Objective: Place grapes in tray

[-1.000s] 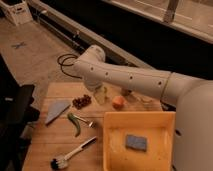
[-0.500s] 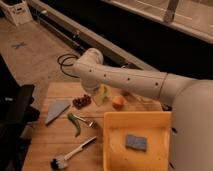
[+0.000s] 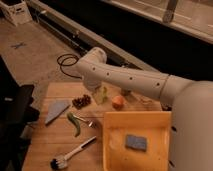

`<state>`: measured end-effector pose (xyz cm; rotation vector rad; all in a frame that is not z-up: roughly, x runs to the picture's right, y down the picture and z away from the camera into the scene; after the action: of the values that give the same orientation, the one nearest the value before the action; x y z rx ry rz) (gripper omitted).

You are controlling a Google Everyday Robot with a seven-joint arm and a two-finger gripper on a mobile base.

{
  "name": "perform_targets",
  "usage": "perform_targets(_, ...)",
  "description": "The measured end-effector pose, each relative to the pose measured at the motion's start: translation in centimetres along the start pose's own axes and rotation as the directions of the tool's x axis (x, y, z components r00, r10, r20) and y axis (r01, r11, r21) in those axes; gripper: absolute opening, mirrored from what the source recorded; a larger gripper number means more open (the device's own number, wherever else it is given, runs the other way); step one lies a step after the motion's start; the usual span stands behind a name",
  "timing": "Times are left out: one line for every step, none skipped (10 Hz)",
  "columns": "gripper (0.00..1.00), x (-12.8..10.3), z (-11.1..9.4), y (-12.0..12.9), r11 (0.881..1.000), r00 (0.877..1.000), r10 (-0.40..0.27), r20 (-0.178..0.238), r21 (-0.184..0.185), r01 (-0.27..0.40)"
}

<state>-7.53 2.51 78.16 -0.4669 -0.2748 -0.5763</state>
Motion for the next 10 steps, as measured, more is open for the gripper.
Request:
perform_targets(0.8,-1.0,1.0,-1.2,1.0,0.999,-0.02,0.029,0.002,0.02)
perform_targets(0.8,-1.7,1.8,-2.2,0.999,0.998,-0.035,0.052,0.004,0.035)
perform_targets(0.8,-2.9,3.3,-3.4,0.998,0.995,-0.055,0.087,0.007,0.055)
perform_targets(0.8,-3.4,4.3,-4.1,0.998,0.992,-0.064,0.11,0.011,0.063)
perform_targets(0.8,-3.4,5.1,-4.3,0.998,0.991,-0.059,0.117,0.013,0.058)
perform_targets(0.8,-3.5,6.0,-4.8,0.999,0.992,-0.05,0.117,0.022,0.048)
perform_targets(0.8,-3.6,7.4,-5.4,0.999,0.992,-0.039,0.12,0.038,0.035)
perform_targets(0.8,-3.4,8.4,-5.6,0.998,0.992,-0.027,0.124,0.052,0.021)
perform_targets(0.8,-2.8,9.9,-5.8,0.996,0.992,0.001,0.128,0.083,-0.011)
perform_targets(0.8,-2.4,10.6,-5.9,0.994,0.991,0.019,0.133,0.103,-0.033)
